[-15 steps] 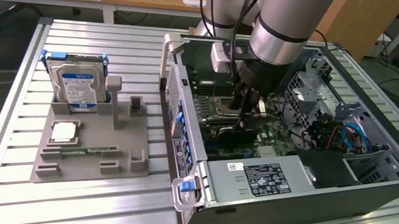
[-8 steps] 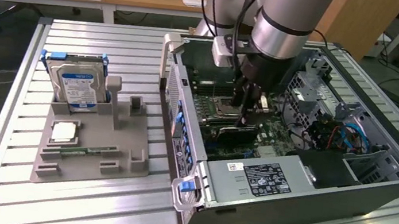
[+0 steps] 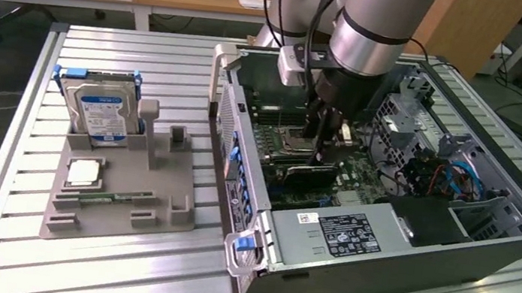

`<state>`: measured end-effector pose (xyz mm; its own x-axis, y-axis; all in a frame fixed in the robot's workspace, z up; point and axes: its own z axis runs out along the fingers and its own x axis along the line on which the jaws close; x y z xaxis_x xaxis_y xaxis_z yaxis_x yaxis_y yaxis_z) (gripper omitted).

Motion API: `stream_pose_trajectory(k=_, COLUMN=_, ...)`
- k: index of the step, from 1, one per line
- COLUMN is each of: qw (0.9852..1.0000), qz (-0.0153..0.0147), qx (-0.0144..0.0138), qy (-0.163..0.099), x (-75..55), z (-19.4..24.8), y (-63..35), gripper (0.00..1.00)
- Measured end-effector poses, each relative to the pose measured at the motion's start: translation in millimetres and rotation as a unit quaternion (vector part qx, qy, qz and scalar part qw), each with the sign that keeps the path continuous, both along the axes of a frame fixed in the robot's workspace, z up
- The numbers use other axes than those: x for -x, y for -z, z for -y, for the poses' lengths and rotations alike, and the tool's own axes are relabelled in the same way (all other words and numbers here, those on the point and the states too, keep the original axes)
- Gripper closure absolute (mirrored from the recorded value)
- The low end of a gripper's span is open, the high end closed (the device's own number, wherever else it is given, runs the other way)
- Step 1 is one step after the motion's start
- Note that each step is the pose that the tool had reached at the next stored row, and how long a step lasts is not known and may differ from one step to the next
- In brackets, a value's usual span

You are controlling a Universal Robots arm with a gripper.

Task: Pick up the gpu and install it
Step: 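Insert the gpu into the slot, then press down on the gpu until it lock into place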

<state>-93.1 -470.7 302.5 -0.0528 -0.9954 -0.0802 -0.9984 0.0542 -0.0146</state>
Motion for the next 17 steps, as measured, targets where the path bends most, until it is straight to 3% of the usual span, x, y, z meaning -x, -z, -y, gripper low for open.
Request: stream_pose_trajectory(k=17, qw=1.0, qz=0.0002, qx=-0.0002, qy=0.0, x=0.0, z=-0.1, y=-1.8, gripper=0.42)
